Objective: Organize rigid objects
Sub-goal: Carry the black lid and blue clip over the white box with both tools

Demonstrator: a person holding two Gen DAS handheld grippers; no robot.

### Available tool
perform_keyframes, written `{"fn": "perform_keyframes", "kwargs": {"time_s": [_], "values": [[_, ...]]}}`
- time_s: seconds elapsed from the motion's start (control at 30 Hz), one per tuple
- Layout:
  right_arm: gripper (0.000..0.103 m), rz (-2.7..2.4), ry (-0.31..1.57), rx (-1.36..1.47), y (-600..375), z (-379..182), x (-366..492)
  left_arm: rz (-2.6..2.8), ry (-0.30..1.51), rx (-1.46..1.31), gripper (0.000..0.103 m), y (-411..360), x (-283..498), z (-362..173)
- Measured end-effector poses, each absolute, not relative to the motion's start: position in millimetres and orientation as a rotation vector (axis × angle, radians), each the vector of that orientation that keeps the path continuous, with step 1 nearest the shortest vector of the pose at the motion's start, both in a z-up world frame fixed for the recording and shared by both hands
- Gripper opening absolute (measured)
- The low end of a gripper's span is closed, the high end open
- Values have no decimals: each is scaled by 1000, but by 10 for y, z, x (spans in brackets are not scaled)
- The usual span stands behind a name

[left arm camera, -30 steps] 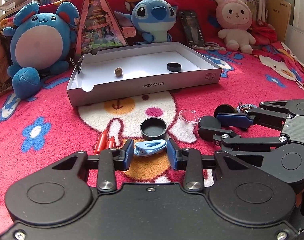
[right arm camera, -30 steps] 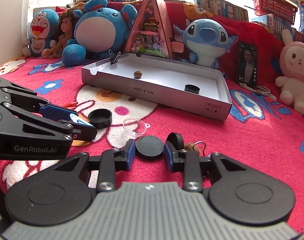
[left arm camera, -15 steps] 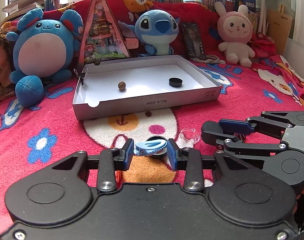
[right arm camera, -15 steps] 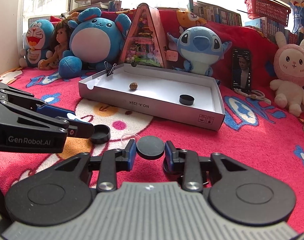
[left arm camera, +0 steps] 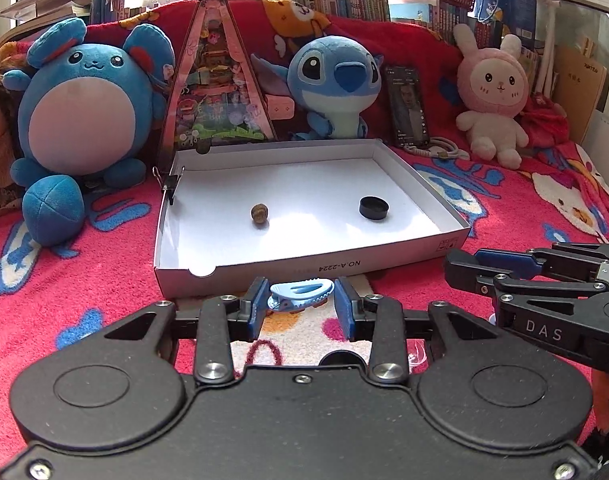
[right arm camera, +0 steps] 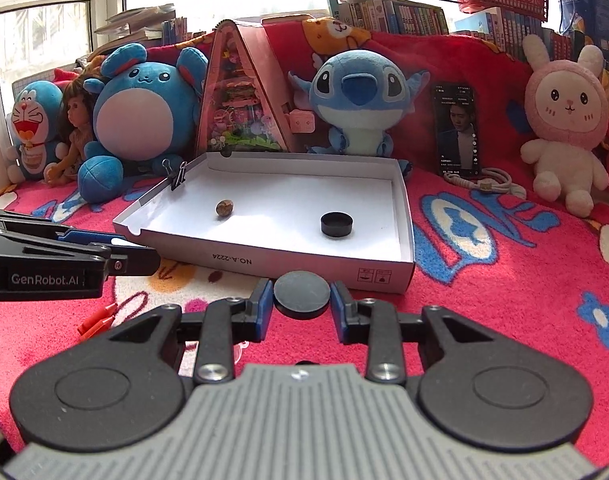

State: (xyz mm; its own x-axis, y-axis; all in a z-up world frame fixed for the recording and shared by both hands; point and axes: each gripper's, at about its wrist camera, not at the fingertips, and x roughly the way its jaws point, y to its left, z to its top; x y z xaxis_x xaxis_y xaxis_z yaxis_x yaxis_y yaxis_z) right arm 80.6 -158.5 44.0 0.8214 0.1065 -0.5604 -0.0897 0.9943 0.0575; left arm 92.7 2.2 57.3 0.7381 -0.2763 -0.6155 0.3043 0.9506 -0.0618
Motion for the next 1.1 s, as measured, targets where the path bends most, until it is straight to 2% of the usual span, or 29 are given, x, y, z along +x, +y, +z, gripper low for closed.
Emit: {"fn": "perform_keyframes", "kwargs": {"time_s": [0.57,1.1], "values": [[37,65,799,160,-1896,678,1951,-174,887,-97,34,161,2443,564],[37,35,930,38,-1704,451,2578,-90,950,-49,34,15,2771,320]]}}
